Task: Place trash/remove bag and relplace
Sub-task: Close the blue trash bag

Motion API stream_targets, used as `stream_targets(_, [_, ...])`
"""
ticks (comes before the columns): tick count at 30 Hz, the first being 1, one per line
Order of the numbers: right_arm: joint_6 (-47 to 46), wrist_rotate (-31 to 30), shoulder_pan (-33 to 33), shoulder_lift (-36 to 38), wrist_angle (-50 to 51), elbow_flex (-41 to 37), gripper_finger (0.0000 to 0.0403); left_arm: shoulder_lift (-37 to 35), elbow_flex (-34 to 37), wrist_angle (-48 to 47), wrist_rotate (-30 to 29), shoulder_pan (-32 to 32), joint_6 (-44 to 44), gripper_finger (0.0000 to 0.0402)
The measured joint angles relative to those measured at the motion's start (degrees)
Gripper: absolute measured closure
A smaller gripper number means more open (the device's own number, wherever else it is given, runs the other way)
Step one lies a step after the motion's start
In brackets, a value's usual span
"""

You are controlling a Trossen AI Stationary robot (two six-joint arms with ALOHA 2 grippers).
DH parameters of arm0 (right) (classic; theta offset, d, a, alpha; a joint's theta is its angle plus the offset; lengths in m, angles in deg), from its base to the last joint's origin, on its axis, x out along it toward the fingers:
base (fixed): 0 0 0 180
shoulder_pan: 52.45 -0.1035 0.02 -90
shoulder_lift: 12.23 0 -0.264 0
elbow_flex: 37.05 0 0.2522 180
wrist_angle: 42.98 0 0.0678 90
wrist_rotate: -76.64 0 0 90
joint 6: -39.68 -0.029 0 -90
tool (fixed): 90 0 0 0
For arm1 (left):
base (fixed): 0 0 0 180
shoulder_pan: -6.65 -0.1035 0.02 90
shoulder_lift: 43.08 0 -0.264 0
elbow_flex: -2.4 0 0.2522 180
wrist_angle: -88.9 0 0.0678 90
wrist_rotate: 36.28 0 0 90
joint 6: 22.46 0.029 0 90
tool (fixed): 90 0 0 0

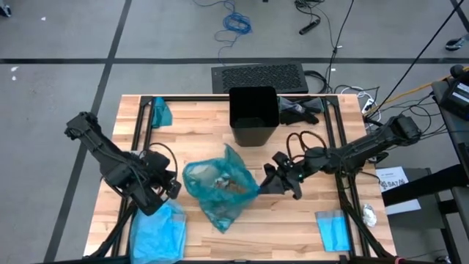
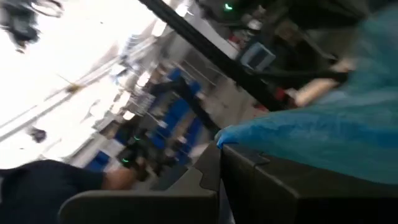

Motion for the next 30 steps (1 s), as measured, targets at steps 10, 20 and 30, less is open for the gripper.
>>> stream_targets(10, [0.08,0.0,0.22,0.2,-0.61,0.1,0.0403,0.03,15.99,24.13,-7.35,-3.5,-1.48,0.0402])
stream_targets(20, [-0.45,-3.12,0.24,0.2,8.9,0.1,0.0403,0.17,21.59,72.2,-2.9,-12.17,33.96,0.0402])
stream_targets(30, [-0.6,-6.9,2.2,0.02,16.35,-0.26,0.0403,10.69,21.69,87.15,14.49,-20.04,39.03,0.0402])
